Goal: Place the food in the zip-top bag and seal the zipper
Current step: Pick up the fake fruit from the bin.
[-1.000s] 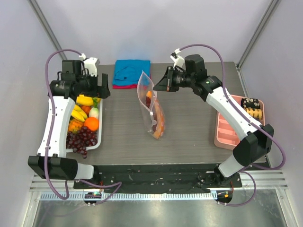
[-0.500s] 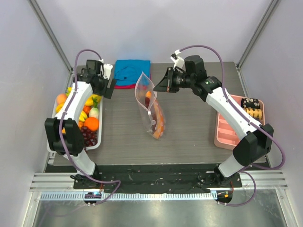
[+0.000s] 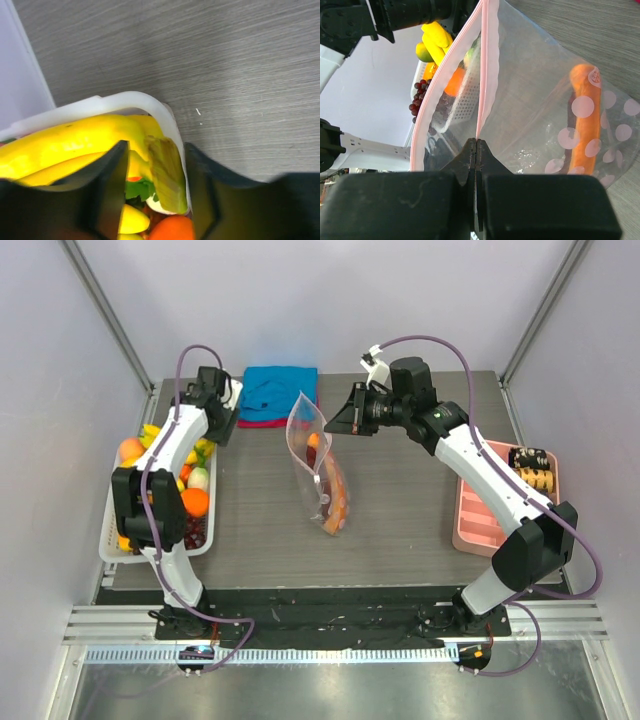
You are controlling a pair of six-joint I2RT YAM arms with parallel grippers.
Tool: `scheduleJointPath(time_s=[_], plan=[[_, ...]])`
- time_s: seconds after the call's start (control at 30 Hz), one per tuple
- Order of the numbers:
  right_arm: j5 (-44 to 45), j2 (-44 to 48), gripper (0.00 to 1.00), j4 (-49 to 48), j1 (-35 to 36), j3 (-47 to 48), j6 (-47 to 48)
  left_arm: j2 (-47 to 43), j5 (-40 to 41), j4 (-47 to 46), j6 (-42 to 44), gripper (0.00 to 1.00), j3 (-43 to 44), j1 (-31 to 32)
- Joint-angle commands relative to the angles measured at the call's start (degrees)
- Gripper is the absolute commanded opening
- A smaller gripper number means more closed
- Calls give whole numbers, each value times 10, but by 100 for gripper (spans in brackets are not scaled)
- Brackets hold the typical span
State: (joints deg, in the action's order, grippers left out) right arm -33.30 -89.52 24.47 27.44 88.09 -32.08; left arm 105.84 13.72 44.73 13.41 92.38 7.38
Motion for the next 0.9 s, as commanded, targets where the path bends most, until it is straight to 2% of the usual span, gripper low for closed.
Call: scheduleJointPath(time_s=[0.0,0.07,0.3,0.37,0.63,0.87], plan=[[-2,1,1,-22,-5,0,-6,-21,3,35,-22,45,55,-2],[-2,1,1,-22,-6,1,-6,-29,-9,66,-30,34,71,-2],[-3,-6,1,-22,-6,4,-7,-71,-14,114,-34,11,76,-1],[-3,-7,1,-22,-7,5,-7,-82,-15,122,-35,2,79,-1],[-4,-3,1,-23,-7,1,-6,-125,-50,185,-58,0,137,-2],[-6,-5,1,-22,-8,1,-6,-164,-55,200,-52,0,142,-2]])
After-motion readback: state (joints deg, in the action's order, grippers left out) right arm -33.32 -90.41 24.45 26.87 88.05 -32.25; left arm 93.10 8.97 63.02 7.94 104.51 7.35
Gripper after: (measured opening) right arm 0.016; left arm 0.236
